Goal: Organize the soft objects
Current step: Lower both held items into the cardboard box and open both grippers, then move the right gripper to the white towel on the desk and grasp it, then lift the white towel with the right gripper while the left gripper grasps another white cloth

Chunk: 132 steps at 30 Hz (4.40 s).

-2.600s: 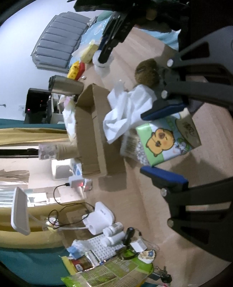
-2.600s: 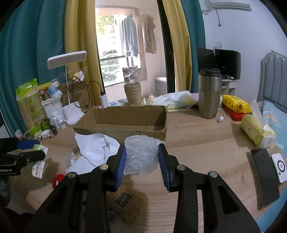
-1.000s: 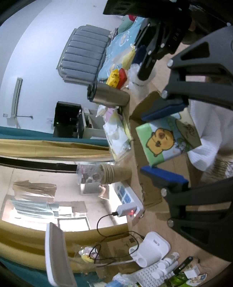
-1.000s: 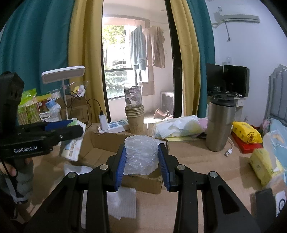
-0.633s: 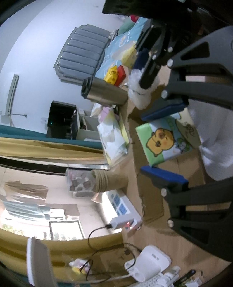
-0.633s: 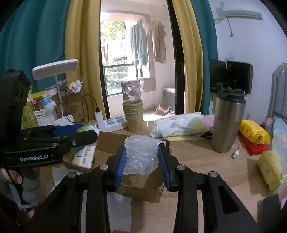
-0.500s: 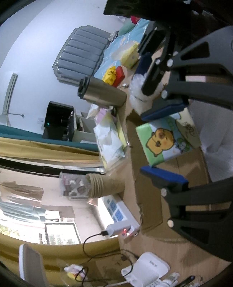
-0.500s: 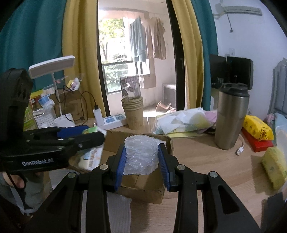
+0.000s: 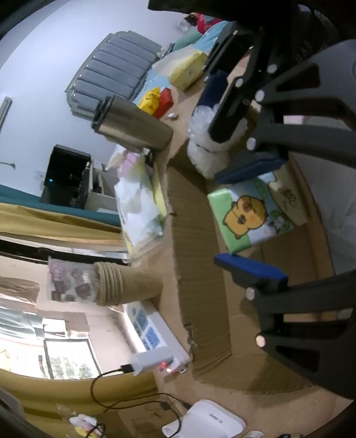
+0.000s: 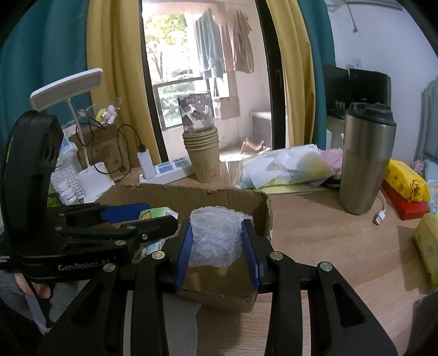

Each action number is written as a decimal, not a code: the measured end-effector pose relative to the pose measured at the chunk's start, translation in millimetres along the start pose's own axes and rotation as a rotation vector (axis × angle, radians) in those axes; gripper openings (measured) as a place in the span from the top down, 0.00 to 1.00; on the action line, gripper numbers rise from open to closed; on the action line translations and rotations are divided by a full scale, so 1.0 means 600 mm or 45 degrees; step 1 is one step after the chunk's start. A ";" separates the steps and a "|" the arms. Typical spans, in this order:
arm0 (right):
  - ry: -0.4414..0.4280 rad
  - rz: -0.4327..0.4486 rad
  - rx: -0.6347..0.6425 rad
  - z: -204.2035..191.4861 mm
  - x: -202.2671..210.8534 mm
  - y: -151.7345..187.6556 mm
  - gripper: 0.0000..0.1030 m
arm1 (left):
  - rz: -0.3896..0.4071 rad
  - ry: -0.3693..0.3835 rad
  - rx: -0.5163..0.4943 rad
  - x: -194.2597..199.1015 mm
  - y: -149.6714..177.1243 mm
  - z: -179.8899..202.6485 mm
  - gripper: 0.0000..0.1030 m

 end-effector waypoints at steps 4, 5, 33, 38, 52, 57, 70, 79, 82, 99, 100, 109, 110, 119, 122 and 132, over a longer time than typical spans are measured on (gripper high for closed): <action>0.003 -0.019 0.004 -0.001 -0.006 0.006 0.63 | -0.036 -0.003 0.011 -0.010 0.009 -0.005 0.47; 0.006 -0.027 0.004 -0.001 -0.009 0.008 0.63 | -0.055 -0.004 0.016 -0.013 0.013 -0.005 0.47; 0.040 0.007 -0.038 0.001 0.036 -0.012 0.41 | -0.026 -0.046 0.036 0.052 0.005 -0.009 0.21; 0.051 0.029 -0.026 -0.005 0.053 -0.019 0.41 | 0.012 -0.050 0.035 0.085 -0.003 -0.010 0.21; 0.100 0.092 -0.013 -0.006 0.113 -0.036 0.34 | 0.167 -0.083 0.086 0.196 -0.017 -0.050 0.21; 0.100 0.094 -0.016 -0.009 0.132 -0.029 0.34 | 0.234 -0.087 0.076 0.235 -0.011 -0.060 0.21; 0.032 -0.013 -0.002 -0.048 0.104 0.017 0.34 | 0.205 -0.169 0.096 0.255 0.053 -0.108 0.21; -0.048 -0.152 0.046 -0.102 0.054 0.055 0.34 | 0.196 -0.212 0.163 0.258 0.081 -0.148 0.21; -0.109 -0.218 0.073 -0.130 0.032 0.068 0.34 | 0.190 -0.227 0.188 0.260 0.091 -0.162 0.21; -0.142 -0.470 0.044 -0.168 -0.041 0.111 0.34 | 0.153 -0.248 0.217 0.247 0.121 -0.178 0.21; -0.144 -0.487 0.036 -0.168 -0.043 0.115 0.34 | 0.149 -0.247 0.218 0.245 0.123 -0.178 0.21; -0.186 -0.499 0.088 -0.180 -0.039 0.123 0.95 | 0.129 -0.229 0.204 0.240 0.125 -0.167 0.21; -0.188 -0.483 0.087 -0.179 -0.035 0.120 0.95 | 0.127 -0.229 0.201 0.239 0.126 -0.166 0.21; -0.136 -0.315 0.059 -0.141 0.023 0.068 0.96 | 0.098 -0.215 0.169 0.229 0.127 -0.144 0.21; -0.088 -0.276 0.027 -0.105 0.050 0.059 0.96 | 0.096 -0.202 0.149 0.227 0.124 -0.130 0.21; 0.037 -0.280 -0.096 0.002 0.101 0.100 0.95 | 0.049 -0.057 0.008 0.209 0.121 -0.035 0.21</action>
Point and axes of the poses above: each gripper's, at about its wrist camera, not at the fingertips, and x roughly against the way its jaws point, z to its right, y to its underside, the point moved 7 cm from there along -x, roughly the way its jaws point, and after that the axes turned 8 degrees about z, right-handed, at the moved point
